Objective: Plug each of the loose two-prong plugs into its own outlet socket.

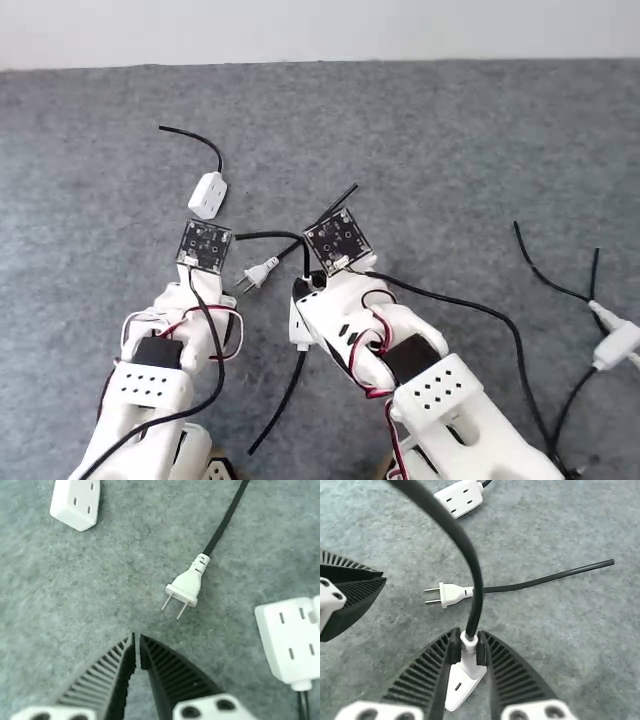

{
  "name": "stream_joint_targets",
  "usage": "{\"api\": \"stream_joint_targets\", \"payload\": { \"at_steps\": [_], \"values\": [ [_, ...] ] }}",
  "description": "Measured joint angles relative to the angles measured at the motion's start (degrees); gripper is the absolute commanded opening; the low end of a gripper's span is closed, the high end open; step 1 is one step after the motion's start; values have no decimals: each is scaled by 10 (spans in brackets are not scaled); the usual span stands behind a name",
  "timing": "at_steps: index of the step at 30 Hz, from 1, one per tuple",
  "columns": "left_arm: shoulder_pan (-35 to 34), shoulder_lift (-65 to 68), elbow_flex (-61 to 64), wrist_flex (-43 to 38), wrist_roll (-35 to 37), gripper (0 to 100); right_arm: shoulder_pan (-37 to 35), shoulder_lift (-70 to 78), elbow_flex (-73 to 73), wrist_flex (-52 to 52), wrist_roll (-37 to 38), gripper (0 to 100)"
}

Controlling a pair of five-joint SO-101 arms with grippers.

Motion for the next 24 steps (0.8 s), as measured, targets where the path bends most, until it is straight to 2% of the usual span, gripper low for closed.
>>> {"api": "stream_joint_targets", "payload": {
  "at_steps": [16,24],
  "values": [
    [2,0,0,0,0,13,0,66,11,-76,0,8],
    [2,0,0,0,0,13,0,91,11,-79,0,8]
  ]
}}
